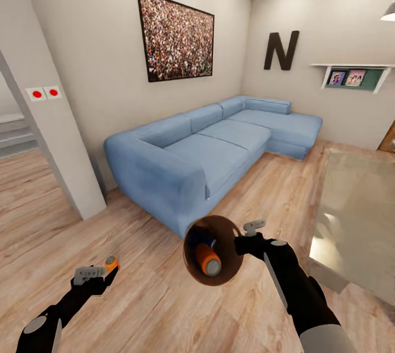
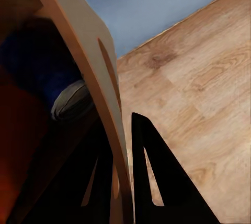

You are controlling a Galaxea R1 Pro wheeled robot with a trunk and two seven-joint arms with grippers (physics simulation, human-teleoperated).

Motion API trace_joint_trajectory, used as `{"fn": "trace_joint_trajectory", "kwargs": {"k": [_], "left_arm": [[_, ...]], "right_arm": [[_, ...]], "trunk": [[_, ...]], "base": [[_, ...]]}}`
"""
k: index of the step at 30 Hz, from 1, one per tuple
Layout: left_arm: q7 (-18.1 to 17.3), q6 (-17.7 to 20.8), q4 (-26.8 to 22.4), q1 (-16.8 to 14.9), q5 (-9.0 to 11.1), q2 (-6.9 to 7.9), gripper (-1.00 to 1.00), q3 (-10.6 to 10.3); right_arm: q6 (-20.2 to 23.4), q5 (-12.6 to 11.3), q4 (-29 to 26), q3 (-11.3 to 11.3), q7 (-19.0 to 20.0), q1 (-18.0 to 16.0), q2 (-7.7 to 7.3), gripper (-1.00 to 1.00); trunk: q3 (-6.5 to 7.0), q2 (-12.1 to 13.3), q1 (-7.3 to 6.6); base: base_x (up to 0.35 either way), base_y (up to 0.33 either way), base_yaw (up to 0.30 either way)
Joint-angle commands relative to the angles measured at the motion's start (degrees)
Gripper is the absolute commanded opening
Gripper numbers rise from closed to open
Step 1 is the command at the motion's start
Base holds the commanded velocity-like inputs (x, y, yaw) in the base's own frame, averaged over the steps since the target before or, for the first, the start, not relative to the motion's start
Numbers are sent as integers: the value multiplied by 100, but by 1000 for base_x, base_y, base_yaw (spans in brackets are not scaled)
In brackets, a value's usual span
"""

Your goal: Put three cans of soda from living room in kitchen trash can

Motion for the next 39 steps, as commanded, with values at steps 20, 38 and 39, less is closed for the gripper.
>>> {"fn": "trace_joint_trajectory", "kwargs": {"k": [20, 38, 39], "left_arm": [[6, 13, 22, 1, -40, 4, 100, 0], [4, 17, 324, 1, -28, -1, 100, 0], [6, 14, 324, 1, -27, 0, 100, 0]], "right_arm": [[424, -505, -86, -45, 175, -4, 5, -100], [424, -514, -78, -37, 174, -4, 35, -100], [424, -514, -78, -37, 174, -4, 37, -100]], "trunk": [[17, 0, 0], [17, 0, 0], [17, 0, 0]], "base": [[21, 73, -252], [-57, 288, -254], [-3, 315, -254]]}}
